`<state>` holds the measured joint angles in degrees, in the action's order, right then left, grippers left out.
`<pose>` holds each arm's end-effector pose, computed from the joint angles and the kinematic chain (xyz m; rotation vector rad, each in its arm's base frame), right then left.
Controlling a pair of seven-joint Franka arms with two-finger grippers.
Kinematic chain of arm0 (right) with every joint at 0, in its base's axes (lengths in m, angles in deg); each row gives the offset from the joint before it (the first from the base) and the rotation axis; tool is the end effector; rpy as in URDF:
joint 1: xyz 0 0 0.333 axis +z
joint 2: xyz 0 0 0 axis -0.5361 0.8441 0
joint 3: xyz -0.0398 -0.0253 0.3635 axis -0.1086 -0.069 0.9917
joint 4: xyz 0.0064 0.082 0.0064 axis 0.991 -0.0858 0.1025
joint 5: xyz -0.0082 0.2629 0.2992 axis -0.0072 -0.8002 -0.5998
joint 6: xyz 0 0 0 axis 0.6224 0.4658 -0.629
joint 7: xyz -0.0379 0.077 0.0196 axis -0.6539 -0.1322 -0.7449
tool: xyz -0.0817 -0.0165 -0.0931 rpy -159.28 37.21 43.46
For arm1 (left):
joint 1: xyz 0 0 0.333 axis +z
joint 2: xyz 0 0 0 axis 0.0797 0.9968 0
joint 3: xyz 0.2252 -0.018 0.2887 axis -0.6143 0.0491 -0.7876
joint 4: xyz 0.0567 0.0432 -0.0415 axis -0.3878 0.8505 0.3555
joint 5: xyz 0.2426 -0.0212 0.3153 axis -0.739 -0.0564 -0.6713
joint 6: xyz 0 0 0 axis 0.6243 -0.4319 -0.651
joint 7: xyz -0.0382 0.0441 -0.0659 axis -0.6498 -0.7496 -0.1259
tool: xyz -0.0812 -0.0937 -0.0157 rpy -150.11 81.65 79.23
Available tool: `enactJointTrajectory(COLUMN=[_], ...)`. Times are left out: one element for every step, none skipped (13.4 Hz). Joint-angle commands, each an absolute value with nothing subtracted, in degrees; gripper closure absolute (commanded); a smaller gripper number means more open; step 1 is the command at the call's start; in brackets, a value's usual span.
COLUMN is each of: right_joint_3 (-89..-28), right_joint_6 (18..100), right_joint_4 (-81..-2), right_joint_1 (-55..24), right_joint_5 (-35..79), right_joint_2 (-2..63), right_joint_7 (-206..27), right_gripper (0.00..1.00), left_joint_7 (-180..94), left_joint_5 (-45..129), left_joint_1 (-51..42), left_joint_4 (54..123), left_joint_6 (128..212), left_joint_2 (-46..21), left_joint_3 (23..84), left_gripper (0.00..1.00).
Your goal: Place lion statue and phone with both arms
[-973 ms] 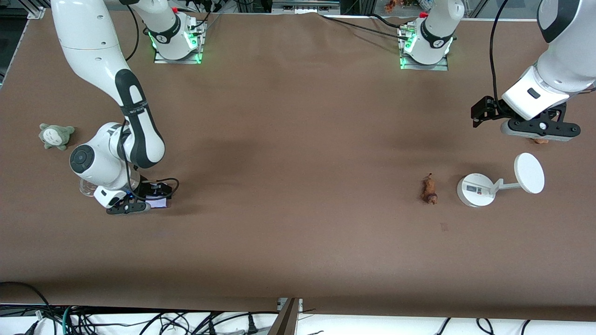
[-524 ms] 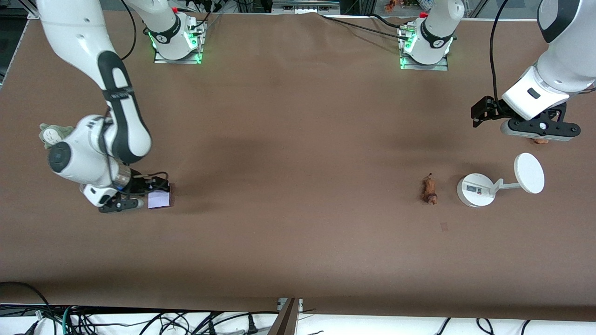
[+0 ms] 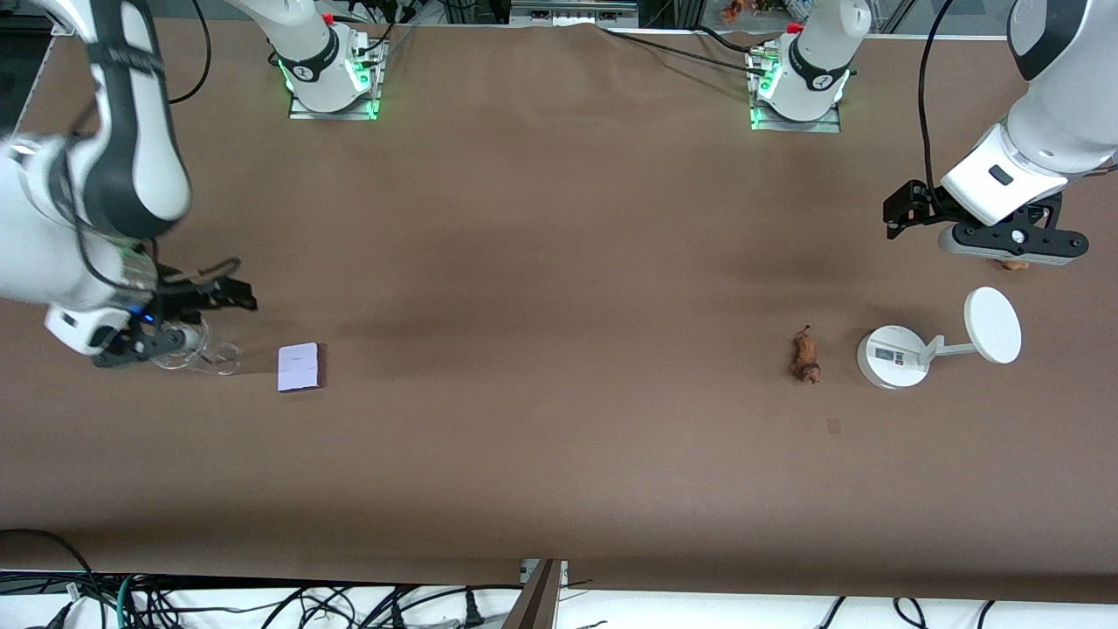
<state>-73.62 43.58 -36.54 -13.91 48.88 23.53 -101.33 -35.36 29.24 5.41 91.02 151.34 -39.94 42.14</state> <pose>0.6385 0.0172 0.4772 -3.0155 -0.3257 0.2225 0.5500 -0.0527 0.5835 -3.0673 0.2178 0.0477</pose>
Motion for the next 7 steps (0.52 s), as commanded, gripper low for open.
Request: enactJointTrajectory(right_joint_3=[-72.99, -72.99, -73.16, -73.16, -73.16, -73.16, -73.08], right_joint_6=[28.38, 25.03, 22.9, 21.32, 20.26, 19.55, 19.37], right_joint_4=[-23.77, -20.51, -18.65, -17.41, -15.83, -14.77, -14.67], right_joint_1=[-12.13, -10.73, -9.32, -8.26, -6.95, -5.37, -4.22], right_joint_5=[52.32, 54.33, 55.65, 56.01, 57.58, 60.38, 61.98], right_joint_2=[23.12, 23.12, 23.12, 23.12, 23.12, 23.12, 23.12], right_joint_7=[-94.52, -92.85, -92.4, -92.31, -92.3, -92.3, -92.22], right_gripper=[0.0, 0.0, 0.0, 0.0, 0.0, 0.0, 0.0], left_joint_7=[-34.99, -35.77, -35.69, -34.82, -34.81, -34.89, -35.07], left_joint_5=[30.41, 30.49, 30.32, 30.23, 30.41, 30.32, 30.32], left_joint_1=[5.1, 5.1, 5.19, 5.62, 5.71, 5.71, 5.71], left_joint_4=[90.71, 90.62, 90.45, 89.84, 89.57, 89.13, 88.95], left_joint_6=[150.89, 150.89, 150.89, 150.8, 150.8, 150.8, 150.8], left_joint_2=[-40.59, -40.59, -40.59, -40.5, -40.5, -40.41, -40.41], left_joint_3=[42.69, 43.66, 43.75, 43.67, 43.58, 43.58, 43.58], left_gripper=[0.0, 0.0, 0.0, 0.0, 0.0, 0.0, 0.0])
